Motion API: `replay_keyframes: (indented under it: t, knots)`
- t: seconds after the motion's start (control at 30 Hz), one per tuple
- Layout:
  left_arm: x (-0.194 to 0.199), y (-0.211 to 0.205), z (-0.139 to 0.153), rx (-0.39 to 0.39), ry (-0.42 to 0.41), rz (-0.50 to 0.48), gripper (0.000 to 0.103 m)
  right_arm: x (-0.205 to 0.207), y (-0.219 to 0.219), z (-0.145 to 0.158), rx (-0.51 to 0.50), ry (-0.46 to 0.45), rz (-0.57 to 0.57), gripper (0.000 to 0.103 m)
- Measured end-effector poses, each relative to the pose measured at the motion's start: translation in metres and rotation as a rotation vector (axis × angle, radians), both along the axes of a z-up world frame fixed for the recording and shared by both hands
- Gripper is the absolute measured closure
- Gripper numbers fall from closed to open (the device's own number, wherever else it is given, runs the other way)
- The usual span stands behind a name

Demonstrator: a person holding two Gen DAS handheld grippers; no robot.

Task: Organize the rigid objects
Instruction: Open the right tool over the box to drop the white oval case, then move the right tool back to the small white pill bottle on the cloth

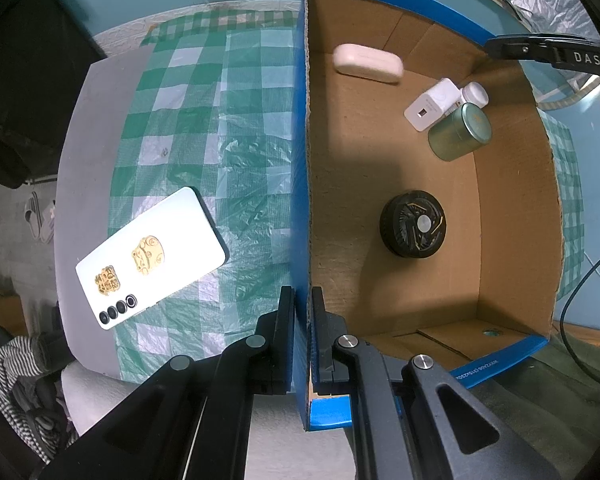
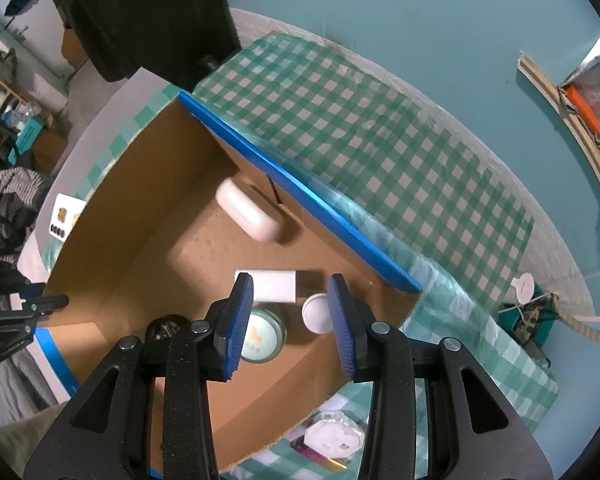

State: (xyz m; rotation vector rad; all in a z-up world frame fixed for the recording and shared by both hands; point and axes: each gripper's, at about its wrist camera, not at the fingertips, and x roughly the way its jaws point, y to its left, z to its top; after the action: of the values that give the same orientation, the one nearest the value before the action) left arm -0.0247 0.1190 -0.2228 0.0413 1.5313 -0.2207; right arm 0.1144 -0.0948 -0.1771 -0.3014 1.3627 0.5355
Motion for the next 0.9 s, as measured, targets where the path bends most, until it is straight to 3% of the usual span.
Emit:
replay_keyframes:
  t: [0.47,0.9]
  knots:
    - [0.0,-0.001,0.0,0.004,0.0,-0.005,0.097,-0.013,-0.014,0.02,0.02,-0.016,-0.023,0.058]
    - [0.0,-0.001,0.0,0.005,0.0,-0.006,0.097,-0.03,-0.073,0.02,0.022,0.005,-0.126,0.046]
